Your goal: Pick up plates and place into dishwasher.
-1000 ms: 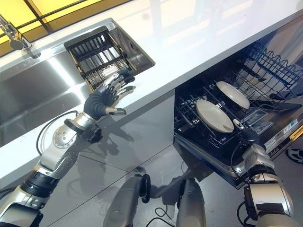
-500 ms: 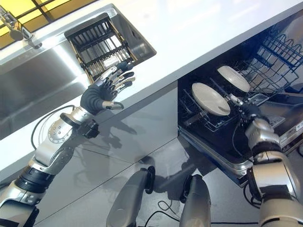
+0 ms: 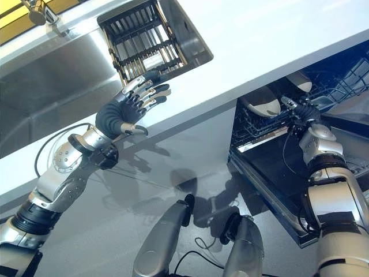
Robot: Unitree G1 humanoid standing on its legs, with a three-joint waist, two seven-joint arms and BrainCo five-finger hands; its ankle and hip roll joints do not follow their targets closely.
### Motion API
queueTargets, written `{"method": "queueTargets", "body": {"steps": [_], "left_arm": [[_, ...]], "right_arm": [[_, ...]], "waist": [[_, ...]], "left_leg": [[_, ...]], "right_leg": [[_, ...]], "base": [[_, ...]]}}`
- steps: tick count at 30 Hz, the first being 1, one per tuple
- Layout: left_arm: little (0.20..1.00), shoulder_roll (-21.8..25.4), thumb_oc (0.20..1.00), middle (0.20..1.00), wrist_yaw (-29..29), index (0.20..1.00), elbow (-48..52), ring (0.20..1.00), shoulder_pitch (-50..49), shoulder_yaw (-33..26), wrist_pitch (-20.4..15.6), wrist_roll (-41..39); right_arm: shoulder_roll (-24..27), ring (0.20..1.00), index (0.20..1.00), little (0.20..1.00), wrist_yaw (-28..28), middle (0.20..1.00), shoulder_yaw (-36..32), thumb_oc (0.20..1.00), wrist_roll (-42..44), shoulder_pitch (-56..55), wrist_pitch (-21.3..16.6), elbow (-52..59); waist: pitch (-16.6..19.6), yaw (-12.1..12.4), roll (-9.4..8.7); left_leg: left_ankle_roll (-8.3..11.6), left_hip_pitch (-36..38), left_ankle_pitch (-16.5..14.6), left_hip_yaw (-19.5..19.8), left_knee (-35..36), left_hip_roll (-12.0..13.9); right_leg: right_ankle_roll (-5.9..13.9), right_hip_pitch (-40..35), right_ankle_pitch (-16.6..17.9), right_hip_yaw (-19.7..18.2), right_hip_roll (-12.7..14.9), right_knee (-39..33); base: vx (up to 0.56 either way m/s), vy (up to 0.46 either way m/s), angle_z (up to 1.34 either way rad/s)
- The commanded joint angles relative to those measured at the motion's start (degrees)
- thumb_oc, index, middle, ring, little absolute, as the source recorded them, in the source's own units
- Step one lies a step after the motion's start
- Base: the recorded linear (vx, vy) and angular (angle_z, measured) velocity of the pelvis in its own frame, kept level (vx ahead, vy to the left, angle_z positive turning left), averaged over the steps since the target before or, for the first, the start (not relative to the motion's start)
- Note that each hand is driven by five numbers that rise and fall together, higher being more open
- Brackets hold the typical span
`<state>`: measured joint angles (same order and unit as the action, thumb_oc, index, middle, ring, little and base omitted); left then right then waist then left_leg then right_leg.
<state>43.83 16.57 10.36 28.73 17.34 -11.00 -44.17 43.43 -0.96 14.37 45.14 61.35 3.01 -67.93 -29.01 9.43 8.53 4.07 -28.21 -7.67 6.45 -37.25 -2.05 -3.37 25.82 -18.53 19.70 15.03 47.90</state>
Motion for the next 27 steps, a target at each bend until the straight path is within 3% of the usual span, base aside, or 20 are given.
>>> {"method": "queueTargets", "body": {"steps": [1,6,8,13,22,27], "left_arm": [[1.0,2.1,1.0,1.0,1.3,1.0,-2.6,1.0,-2.3,-1.9,-2.1,-2.5],[1.0,1.3,1.0,1.0,2.9,1.0,-3.0,1.0,-2.8,-1.9,-2.4,-1.7],[1.0,0.9,1.0,1.0,3.1,1.0,-2.9,1.0,-2.8,-1.7,-2.3,-0.7],[1.0,-0.6,1.0,1.0,1.0,1.0,-3.0,1.0,-3.2,-0.6,-1.9,0.5],[1.0,-5.8,1.0,1.0,-3.7,1.0,-3.4,1.0,-10.3,-1.6,-1.3,7.0],[1.0,-8.5,1.0,1.0,-3.5,1.0,-3.4,1.0,-14.3,-2.9,-1.4,9.4]], "right_arm": [[1.0,1.0,1.0,1.0,-1.2,1.0,1.4,1.0,2.0,8.3,-4.8,3.6],[0.3,1.0,1.0,1.0,-1.7,1.0,0.6,1.0,0.0,4.5,-6.3,4.5],[0.2,1.0,1.0,1.0,-1.1,1.0,0.4,1.0,-2.0,2.9,-6.6,4.5],[0.4,1.0,1.0,1.0,2.6,1.0,-1.3,1.0,-5.2,-4.7,-8.2,7.5],[-4.0,1.0,1.0,1.0,11.7,1.0,-10.2,1.0,-13.0,-33.2,-9.7,31.9],[-6.6,1.0,1.0,1.0,13.5,1.0,-16.3,1.0,-19.4,-47.8,-10.7,40.8]], "waist": [[-0.7,2.6,-0.74],[-0.2,2.0,-1.96],[0.0,1.6,-2.15],[1.5,-0.9,-3.64],[3.9,-7.2,-7.27],[6.2,-10.4,-8.6]], "left_leg": [[-7.35,1.6,-3.1,-3.8,1.4,-2.9],[-7.57,2.0,-5.1,-4.6,-1.3,-2.4],[-7.87,1.9,-3.9,-5.1,-1.2,-1.7],[-8.07,4.9,-5.8,-6.7,-2.0,0.3],[-8.74,11.0,-10.2,-10.6,-2.7,3.1],[-8.67,15.4,-10.2,-12.3,0.3,3.7]], "right_leg": [[1.06,-1.0,2.6,-3.4,-1.9,-1.0],[0.7,-2.4,2.8,-3.2,-2.3,-1.6],[-0.03,-2.7,4.3,-2.5,-2.3,-2.6],[-0.12,-5.9,4.7,-4.2,-3.4,-4.7],[0.62,-11.2,4.9,-8.1,-5.2,-8.4],[1.89,-14.4,6.1,-10.1,-6.2,-11.8]], "base": [[-0.01,-0.012,0.08],[-0.04,0.011,0.04],[-0.09,0.035,0.01],[-0.01,0.105,-0.06],[-0.01,0.131,-0.18],[0.04,0.096,-0.14]]}}
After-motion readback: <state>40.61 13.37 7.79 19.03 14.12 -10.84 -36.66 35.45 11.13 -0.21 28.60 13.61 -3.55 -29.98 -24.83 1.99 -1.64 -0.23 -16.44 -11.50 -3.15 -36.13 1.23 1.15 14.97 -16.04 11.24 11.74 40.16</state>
